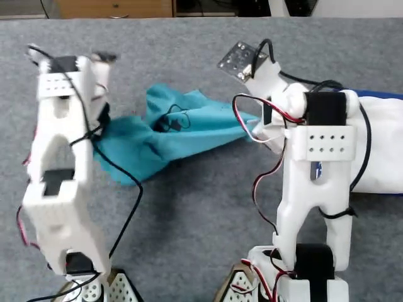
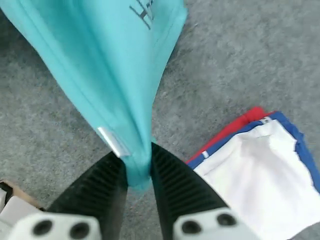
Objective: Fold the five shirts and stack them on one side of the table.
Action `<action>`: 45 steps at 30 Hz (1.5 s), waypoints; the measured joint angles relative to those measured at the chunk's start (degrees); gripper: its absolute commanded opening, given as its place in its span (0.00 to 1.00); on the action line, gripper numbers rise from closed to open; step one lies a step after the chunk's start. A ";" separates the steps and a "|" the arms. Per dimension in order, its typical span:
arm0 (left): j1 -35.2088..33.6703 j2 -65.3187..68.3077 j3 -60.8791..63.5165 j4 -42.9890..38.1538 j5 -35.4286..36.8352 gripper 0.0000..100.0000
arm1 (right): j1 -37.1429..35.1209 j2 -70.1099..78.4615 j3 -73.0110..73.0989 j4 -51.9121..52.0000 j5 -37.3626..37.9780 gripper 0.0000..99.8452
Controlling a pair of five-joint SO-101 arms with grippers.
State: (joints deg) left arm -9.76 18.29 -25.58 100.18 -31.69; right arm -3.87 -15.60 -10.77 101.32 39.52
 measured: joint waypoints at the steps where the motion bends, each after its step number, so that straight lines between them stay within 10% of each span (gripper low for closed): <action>1: -0.18 -3.25 -0.09 0.00 0.53 0.02 | 0.00 0.00 -1.23 0.00 0.00 0.00; 17: -0.35 -30.24 -32.44 -6.77 17.14 0.02 | 0.00 -0.62 -29.98 0.00 0.00 0.00; 45: -0.44 -31.91 -61.54 -20.31 14.68 0.02 | -2.46 -2.55 -54.15 -0.70 3.25 0.00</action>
State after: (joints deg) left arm -10.20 -13.63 -87.12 79.87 -17.01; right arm -6.33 -18.15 -64.92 100.62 42.77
